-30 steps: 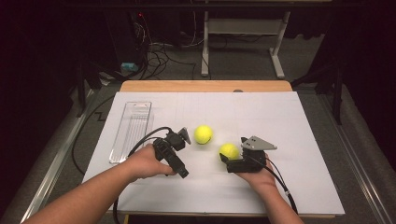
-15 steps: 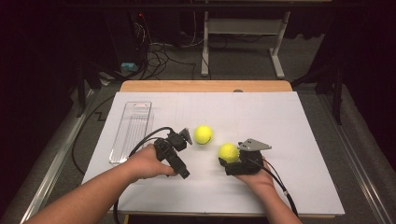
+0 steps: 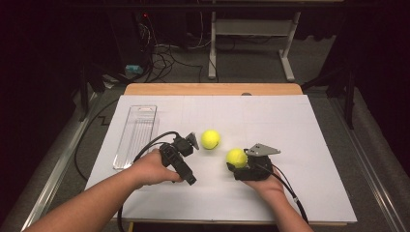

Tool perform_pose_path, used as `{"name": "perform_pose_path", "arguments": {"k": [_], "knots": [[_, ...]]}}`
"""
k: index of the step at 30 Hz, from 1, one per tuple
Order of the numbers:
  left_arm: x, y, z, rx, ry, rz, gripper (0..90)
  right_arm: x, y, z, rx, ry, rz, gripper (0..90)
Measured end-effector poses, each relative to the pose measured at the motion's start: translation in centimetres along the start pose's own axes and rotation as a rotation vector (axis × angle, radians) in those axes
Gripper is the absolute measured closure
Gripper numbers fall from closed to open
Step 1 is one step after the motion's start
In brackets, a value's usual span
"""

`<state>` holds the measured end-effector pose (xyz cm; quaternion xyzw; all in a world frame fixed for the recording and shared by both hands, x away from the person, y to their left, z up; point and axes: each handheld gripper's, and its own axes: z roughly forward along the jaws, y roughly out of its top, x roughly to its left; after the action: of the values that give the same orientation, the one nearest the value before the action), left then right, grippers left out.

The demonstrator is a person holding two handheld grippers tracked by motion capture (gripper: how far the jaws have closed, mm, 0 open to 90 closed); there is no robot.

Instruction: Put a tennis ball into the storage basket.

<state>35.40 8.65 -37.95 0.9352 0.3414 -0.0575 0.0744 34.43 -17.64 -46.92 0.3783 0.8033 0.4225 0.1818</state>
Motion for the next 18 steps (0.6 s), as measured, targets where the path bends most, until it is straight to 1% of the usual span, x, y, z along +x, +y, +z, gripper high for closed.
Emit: {"name": "perform_pose_path", "arguments": {"k": [5, 9, 13, 17, 18], "knots": [[0.0, 0.0, -0.1, -0.001, 0.002, 0.001, 0.9, 0.0, 0.0, 0.2, 0.023, 0.015, 0.000, 25.3], [-0.1, 0.1, -0.4, -0.005, 0.008, 0.002, 1.0, 0.2, 0.1, 0.2, 0.024, 0.004, -0.014, 26.7], [-0.3, 0.2, -0.7, -0.010, 0.009, 0.007, 1.0, 0.5, 0.1, 0.0, 0.003, 0.008, -0.030, 27.0], [-0.5, 0.5, -1.1, -0.016, 0.011, 0.015, 1.0, 1.0, 0.3, -0.5, -0.039, 0.018, -0.046, 27.0], [-0.6, 0.5, -1.2, -0.022, 0.011, 0.011, 1.0, 1.1, 0.4, -0.5, -0.050, 0.024, -0.050, 27.0]]}}
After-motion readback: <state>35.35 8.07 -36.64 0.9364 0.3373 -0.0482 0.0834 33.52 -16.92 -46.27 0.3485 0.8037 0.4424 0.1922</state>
